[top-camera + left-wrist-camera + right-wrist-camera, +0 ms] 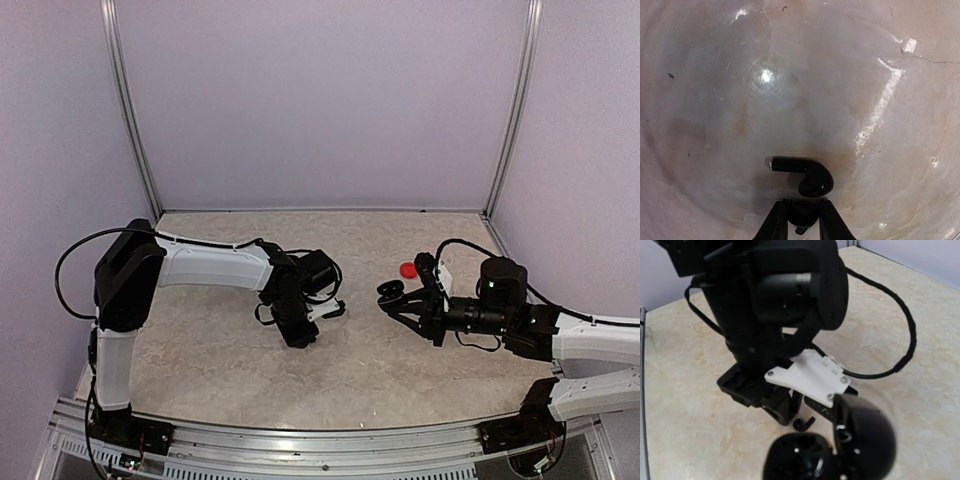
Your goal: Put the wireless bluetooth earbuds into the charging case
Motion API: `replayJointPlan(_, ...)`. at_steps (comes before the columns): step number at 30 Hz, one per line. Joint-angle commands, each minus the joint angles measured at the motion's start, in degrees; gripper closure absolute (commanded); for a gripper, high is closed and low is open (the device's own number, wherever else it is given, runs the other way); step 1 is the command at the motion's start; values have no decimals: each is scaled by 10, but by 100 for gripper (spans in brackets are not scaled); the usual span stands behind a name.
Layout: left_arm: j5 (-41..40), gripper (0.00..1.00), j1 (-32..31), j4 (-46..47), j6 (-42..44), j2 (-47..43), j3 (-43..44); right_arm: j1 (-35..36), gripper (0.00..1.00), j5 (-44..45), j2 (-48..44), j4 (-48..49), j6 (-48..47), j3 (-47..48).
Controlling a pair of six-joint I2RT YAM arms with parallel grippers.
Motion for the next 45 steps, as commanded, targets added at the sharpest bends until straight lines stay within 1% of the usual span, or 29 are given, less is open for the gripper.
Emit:
replayJointPlan(1, 34, 79, 4, -7, -10, 4, -13, -6, 100, 6, -14, -2, 5, -5)
replayJointPlan(3, 40, 82, -1, -9, -24, -9, -34, -5, 100, 4, -16, -2, 6, -5)
replayJointPlan(5, 47, 83, -11, -17, -41, -30, -60, -5, 100, 3, -16, -2, 6, -5)
replayJointPlan(12, 66, 82, -47, -27, -136, -94, -156, -6, 100, -6, -15, 4, 10, -8)
replayJointPlan(16, 70, 81, -63, -35, -195, -108, -182, -6, 100, -10, -13, 7, 12, -9)
replayJointPlan(22, 58, 69, -74, -70, -208, -87, -158, -6, 100, -11, -16, 6, 11, -8)
replayJointPlan(26, 48, 66, -79, -87, -198, -61, -125, -5, 100, -9, -19, 2, 11, -8)
replayJointPlan(33, 21, 74, -85, -119, -183, -25, -93, -5, 100, -2, -26, -2, 10, -11)
replayJointPlan(39, 11, 76, -89, -130, -177, -14, -82, -6, 100, -1, -25, -1, 10, -12)
replayJointPlan(43, 11, 80, -89, -119, -174, -23, -78, -6, 100, 0, -25, -1, 10, -12)
replayJointPlan(45, 13, 81, -87, -97, -175, -43, -79, -5, 100, -1, -26, 2, 9, -12)
